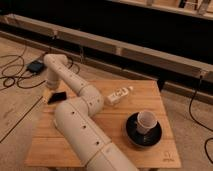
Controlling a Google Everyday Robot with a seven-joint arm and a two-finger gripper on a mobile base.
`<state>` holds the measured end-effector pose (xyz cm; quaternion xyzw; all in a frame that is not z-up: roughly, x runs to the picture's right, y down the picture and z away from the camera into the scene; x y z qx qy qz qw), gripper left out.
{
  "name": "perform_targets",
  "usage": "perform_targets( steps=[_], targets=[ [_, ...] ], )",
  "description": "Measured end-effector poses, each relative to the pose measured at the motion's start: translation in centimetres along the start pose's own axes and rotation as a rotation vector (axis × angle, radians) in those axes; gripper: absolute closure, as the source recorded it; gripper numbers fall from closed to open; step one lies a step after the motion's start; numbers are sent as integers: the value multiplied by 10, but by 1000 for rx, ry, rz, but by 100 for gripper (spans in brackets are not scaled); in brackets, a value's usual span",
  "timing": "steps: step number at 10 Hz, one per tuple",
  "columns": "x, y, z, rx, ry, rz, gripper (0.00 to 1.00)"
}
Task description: Push the eraser across the table
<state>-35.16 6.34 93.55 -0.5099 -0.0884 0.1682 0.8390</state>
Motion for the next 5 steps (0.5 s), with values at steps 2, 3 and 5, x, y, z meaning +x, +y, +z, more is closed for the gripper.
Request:
perform_targets(
  steps=[2,3,5],
  targets=[
    [1,2,0,-4,3,1,20],
    [2,3,0,-4,2,1,20],
    [2,5,0,-6,2,0,20]
  ],
)
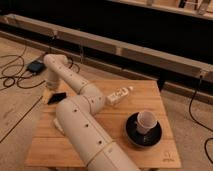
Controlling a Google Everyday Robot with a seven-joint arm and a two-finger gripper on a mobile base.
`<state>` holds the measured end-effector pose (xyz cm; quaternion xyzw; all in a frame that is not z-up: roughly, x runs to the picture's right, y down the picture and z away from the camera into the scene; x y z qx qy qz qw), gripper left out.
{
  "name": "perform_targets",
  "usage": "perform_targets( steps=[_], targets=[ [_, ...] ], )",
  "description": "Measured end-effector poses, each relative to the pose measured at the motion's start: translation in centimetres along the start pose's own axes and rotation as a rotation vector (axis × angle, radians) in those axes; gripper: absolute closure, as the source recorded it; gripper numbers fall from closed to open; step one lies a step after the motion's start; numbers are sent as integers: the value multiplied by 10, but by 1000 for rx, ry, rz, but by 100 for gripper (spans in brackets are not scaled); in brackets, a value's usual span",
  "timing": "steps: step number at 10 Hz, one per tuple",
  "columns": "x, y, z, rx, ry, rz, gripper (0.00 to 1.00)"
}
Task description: Push the eraser across the table
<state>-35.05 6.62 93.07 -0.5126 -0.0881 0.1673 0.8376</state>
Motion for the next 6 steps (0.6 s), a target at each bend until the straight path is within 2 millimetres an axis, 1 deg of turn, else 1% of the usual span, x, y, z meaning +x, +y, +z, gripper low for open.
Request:
perform_targets(
  steps=[6],
  targets=[
    [3,9,-2,0,-3,-11,20]
  ],
)
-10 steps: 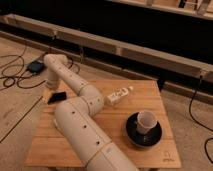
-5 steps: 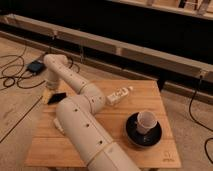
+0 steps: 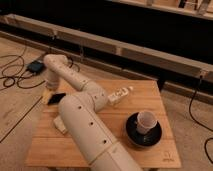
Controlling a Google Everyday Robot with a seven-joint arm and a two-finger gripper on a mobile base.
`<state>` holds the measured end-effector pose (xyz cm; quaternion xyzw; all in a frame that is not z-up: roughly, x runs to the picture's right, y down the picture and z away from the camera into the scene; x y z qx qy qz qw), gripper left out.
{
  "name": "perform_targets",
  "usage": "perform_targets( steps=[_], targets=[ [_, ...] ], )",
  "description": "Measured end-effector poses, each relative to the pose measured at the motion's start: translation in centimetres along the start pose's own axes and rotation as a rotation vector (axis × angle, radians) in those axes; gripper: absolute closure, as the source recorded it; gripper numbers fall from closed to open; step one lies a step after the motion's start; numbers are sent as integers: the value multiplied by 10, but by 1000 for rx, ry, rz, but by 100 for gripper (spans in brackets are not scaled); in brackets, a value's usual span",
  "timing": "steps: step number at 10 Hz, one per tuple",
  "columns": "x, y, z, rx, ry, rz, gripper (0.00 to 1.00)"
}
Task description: Push the eraser across the table
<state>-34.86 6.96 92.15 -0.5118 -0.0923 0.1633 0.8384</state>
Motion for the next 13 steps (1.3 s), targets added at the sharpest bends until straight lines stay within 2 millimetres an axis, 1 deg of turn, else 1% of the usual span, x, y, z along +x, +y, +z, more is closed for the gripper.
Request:
perform_targets(
  steps=[7,13],
  targets=[
    [7,21,3,-17,5,-38,20],
    [18,40,16,-45,28,-71,20]
  ],
)
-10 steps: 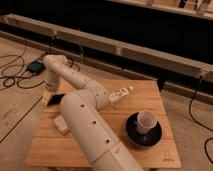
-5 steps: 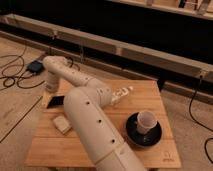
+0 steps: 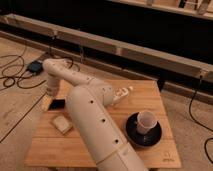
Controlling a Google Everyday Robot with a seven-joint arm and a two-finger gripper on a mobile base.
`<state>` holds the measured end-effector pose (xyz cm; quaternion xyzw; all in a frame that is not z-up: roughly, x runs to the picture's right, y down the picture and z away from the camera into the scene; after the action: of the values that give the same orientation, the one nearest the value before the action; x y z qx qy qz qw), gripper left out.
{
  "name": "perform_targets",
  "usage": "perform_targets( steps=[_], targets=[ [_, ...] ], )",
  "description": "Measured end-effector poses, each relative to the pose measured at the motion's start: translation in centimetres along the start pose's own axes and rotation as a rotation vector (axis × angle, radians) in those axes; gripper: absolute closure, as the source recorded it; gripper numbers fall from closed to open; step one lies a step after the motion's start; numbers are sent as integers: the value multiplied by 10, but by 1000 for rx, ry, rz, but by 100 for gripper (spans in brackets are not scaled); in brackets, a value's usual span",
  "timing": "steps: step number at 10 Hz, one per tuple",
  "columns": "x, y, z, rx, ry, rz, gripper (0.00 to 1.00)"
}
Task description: Push the eraser across the table
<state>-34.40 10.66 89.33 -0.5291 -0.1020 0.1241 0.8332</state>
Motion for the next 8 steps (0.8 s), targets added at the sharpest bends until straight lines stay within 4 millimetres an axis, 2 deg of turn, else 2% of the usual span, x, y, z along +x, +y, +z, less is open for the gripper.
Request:
perform_targets(
  steps=[3,8],
  targets=[
    [-1,12,8,-7,7,-30,20],
    [3,46,25,-2,22,-66,20]
  ],
)
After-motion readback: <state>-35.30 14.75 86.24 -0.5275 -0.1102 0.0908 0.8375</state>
